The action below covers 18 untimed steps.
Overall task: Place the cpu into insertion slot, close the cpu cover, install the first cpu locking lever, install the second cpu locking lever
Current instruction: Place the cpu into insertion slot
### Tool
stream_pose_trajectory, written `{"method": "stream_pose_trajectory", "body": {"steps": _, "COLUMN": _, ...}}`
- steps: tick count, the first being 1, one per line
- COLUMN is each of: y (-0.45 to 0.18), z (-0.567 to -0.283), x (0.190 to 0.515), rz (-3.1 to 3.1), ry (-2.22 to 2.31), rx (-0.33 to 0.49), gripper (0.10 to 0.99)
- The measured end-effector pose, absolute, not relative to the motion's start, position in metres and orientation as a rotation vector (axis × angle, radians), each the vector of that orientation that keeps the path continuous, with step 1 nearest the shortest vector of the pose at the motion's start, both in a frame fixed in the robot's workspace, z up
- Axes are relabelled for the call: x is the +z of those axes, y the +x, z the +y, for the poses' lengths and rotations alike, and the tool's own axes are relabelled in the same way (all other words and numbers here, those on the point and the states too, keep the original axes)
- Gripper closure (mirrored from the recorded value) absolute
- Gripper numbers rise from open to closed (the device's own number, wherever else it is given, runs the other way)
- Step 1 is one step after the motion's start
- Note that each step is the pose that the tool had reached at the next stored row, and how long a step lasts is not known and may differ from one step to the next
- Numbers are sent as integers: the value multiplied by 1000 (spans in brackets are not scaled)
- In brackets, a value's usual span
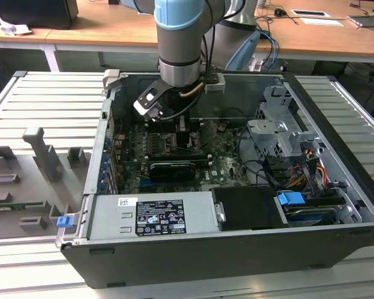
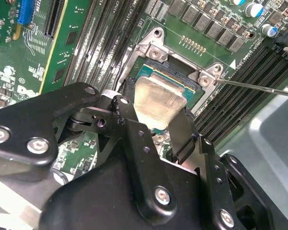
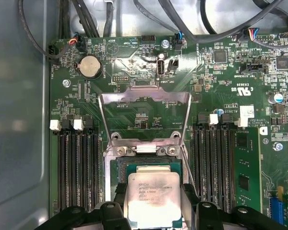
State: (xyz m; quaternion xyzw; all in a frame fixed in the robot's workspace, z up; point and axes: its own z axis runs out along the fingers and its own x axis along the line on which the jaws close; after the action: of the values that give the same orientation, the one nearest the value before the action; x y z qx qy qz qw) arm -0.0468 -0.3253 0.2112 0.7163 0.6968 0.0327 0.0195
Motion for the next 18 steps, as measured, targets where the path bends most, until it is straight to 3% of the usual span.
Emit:
{"method": "stream_pose_trajectory", "body": {"steps": 16, "y": -46, "z": -322, "x": 204, "rz": 2154, "ry": 2228, "rx": 99, "gripper": 561}}
{"method": "stream_pose_trajectory", "body": {"steps": 17, "y": -46, "z": -322, "x": 204, "rz": 2154, "ry": 2228, "rx": 99, "gripper": 486}}
{"method": "stream_pose_trajectory", "body": {"steps": 18, "y": -46, "z": -322, "x": 204, "rz": 2154, "ry": 2229, "rx": 100, "gripper": 486}}
